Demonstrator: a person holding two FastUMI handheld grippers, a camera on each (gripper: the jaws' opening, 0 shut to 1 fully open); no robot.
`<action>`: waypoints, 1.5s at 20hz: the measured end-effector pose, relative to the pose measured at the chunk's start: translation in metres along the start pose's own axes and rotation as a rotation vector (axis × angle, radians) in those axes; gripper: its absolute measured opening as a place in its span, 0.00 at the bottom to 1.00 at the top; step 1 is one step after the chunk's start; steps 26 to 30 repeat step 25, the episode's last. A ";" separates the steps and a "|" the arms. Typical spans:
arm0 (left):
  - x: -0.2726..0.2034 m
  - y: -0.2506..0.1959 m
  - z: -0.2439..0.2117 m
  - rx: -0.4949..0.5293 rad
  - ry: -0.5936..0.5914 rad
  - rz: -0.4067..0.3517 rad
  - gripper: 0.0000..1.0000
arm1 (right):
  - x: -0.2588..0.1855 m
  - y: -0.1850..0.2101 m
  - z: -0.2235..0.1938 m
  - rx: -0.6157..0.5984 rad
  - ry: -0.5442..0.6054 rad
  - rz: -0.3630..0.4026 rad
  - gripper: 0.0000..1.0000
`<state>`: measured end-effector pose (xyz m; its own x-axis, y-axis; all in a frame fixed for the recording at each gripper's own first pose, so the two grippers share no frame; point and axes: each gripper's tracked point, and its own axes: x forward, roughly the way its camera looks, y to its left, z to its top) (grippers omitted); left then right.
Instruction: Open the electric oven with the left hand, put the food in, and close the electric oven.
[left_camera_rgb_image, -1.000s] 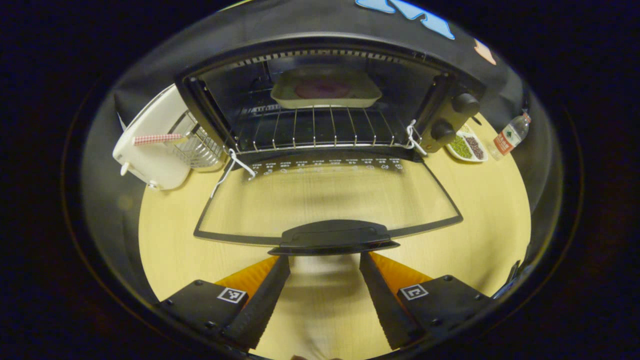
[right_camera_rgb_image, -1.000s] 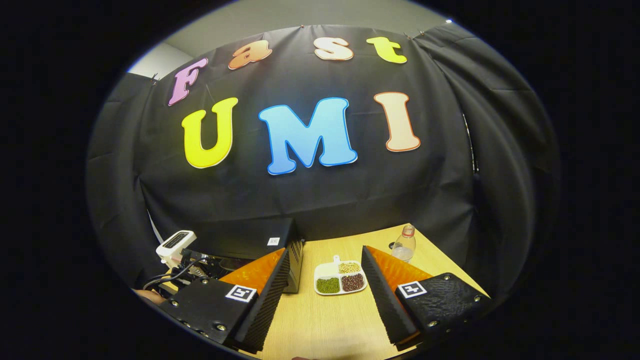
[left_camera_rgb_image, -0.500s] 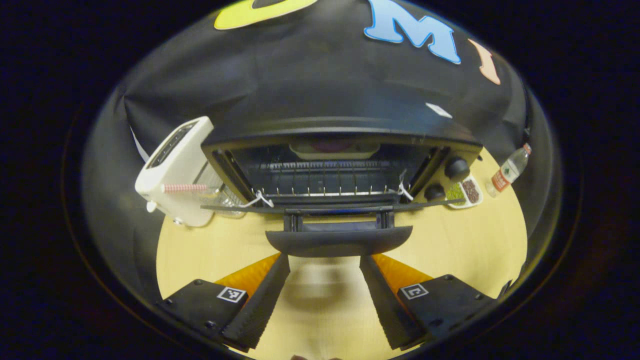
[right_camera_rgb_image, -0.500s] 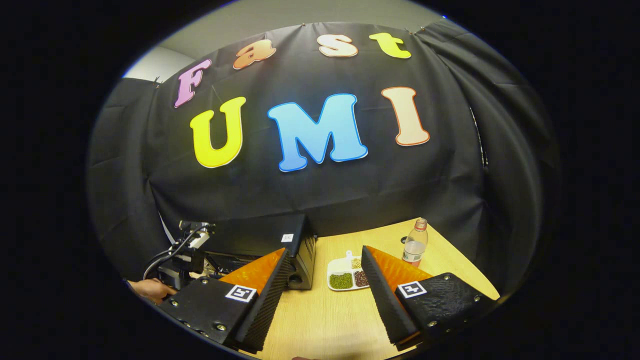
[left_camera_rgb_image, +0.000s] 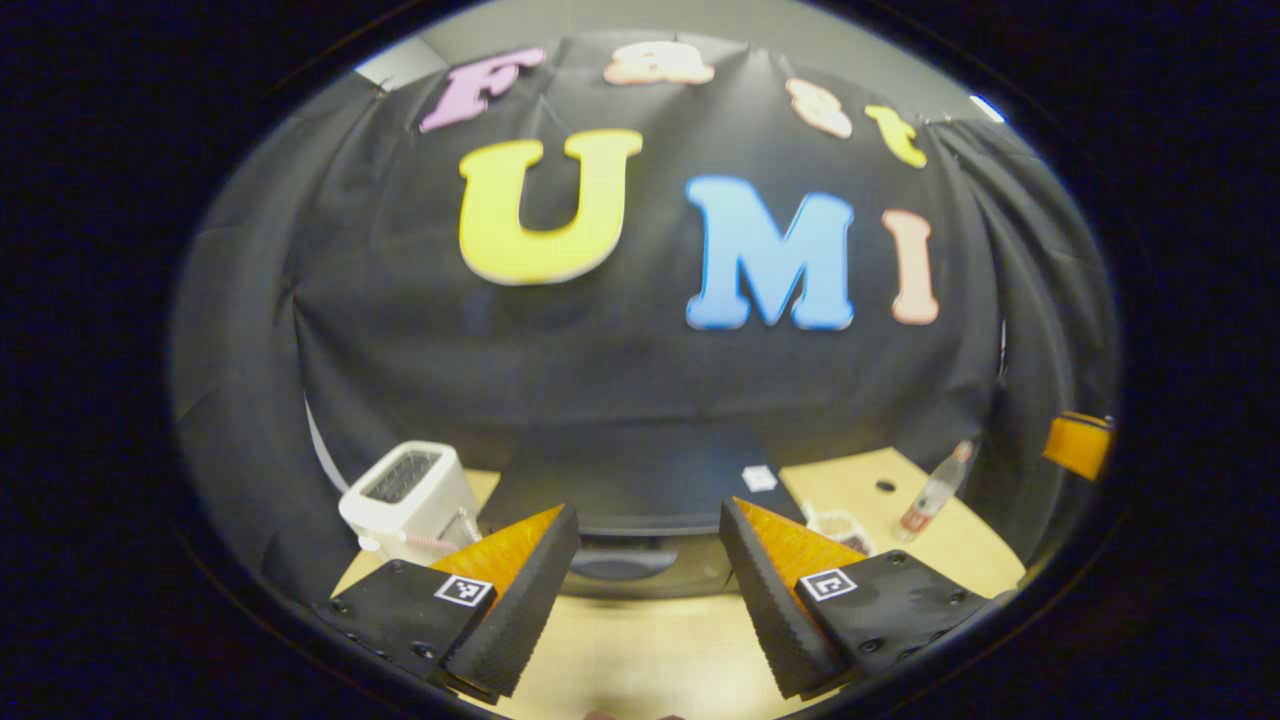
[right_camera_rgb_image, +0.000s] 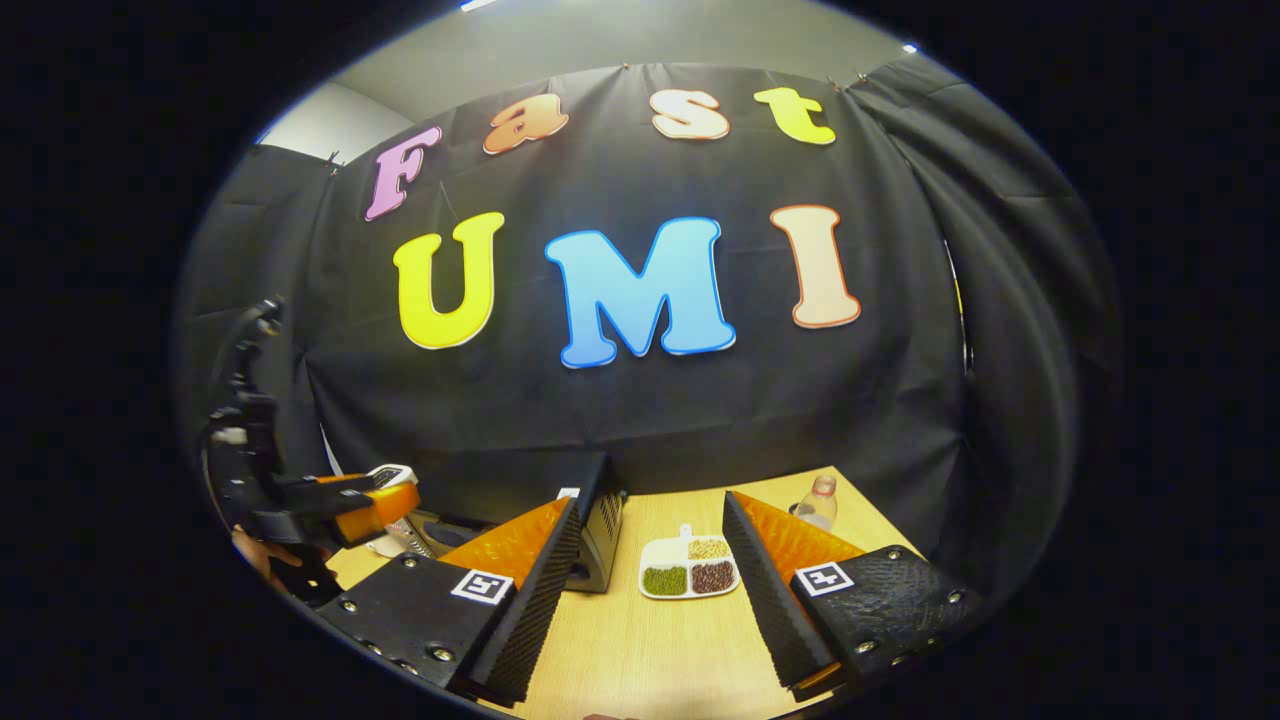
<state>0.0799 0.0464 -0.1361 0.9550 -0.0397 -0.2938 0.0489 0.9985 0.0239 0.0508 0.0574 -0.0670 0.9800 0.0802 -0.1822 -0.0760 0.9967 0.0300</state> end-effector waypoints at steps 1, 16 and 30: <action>-0.021 -0.002 0.025 0.017 -0.069 0.031 1.00 | -0.002 0.000 0.014 0.003 -0.020 0.007 0.87; -0.137 -0.038 0.113 -0.020 -0.212 -0.003 0.99 | -0.041 0.005 0.073 0.028 -0.134 -0.013 0.87; -0.133 -0.017 0.120 -0.034 -0.211 -0.037 0.99 | -0.040 0.024 0.068 0.021 -0.113 -0.007 0.78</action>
